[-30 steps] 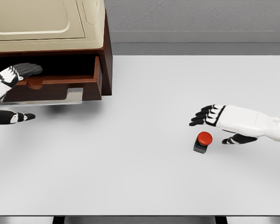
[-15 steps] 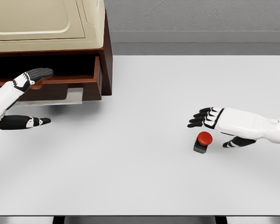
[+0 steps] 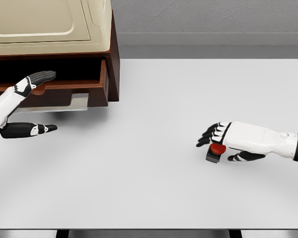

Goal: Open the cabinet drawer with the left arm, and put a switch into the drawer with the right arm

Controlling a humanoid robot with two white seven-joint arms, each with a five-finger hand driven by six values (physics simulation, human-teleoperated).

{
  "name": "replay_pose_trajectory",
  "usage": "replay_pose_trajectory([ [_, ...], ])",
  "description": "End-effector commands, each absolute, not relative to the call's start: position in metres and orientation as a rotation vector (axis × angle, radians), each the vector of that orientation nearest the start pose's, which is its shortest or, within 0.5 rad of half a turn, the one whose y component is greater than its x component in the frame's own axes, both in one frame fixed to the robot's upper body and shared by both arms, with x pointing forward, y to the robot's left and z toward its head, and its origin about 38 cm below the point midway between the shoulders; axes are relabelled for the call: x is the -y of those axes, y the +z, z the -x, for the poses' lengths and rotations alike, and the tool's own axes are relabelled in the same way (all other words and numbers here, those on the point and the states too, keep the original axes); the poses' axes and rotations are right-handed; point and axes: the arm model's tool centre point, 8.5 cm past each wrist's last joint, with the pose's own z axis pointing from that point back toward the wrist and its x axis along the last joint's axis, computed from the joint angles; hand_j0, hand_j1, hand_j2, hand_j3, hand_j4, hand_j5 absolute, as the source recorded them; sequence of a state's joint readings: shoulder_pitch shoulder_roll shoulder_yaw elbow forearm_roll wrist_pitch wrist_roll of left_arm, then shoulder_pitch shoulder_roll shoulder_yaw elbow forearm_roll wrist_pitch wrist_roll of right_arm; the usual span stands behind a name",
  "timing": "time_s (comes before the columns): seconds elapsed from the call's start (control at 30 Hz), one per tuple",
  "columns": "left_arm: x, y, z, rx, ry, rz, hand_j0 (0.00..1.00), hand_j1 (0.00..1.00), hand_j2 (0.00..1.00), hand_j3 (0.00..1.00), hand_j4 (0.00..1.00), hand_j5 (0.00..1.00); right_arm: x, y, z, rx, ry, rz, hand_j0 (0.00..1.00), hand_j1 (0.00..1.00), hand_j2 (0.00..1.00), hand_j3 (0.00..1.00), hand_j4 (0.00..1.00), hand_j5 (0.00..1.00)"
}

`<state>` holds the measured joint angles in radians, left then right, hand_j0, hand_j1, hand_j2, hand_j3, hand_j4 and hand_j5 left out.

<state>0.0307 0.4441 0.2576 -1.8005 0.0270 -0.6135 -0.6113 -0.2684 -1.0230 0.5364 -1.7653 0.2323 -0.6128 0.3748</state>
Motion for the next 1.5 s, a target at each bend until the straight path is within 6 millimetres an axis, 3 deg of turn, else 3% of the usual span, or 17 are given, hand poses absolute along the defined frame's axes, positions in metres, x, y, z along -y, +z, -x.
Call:
replay_pose_trajectory([
  [0.0,-0.346,0.224,-0.316,2.073,-1.158,-0.232,1.0,1.0,1.0,1.0,1.0,1.0,0.3,0.185,-0.33,1.559,2.014,0.106,0.75,0.75,0.75,0.75,0.75,0.75],
  [0.17,-0.345,0.224,-0.316,2.073,-1.157,-0.229,1.0,1.0,1.0,1.0,1.0,1.0,0.296,0.181,-0.329,1.559,2.019,0.093,0.77,0.77,0.77,0.77,0.77,0.77],
  [0.43,-0.345,0.224,-0.316,2.073,-1.157,-0.229,1.0,1.0,1.0,1.0,1.0,1.0,0.3,0.18,-0.33,1.544,2.023,0.104,0.88,0.88,0.88,0.88,0.88,0.88],
  [0.93,-0.346,0.223,-0.315,2.074,-1.149,-0.223,1.0,1.0,1.0,1.0,1.0,1.0,0.304,0.172,-0.34,1.528,2.001,0.131,0.86,0.86,0.86,0.86,0.86,0.86],
  [1.2,-0.343,0.218,-0.314,2.08,-1.125,-0.211,1.0,1.0,1.0,1.0,1.0,1.0,0.302,0.171,-0.339,1.528,2.008,0.128,0.7,0.7,0.7,0.7,0.7,0.7],
  [1.37,-0.347,0.215,-0.31,2.074,-1.105,-0.207,1.0,1.0,1.0,1.0,1.0,1.0,0.3,0.168,-0.336,1.524,2.014,0.11,0.7,0.7,0.7,0.7,0.7,0.7],
  [1.47,-0.347,0.215,-0.31,2.075,-1.101,-0.206,1.0,1.0,1.0,1.0,1.0,1.0,0.299,0.168,-0.336,1.524,2.017,0.108,0.55,0.55,0.55,0.55,0.55,0.55],
])
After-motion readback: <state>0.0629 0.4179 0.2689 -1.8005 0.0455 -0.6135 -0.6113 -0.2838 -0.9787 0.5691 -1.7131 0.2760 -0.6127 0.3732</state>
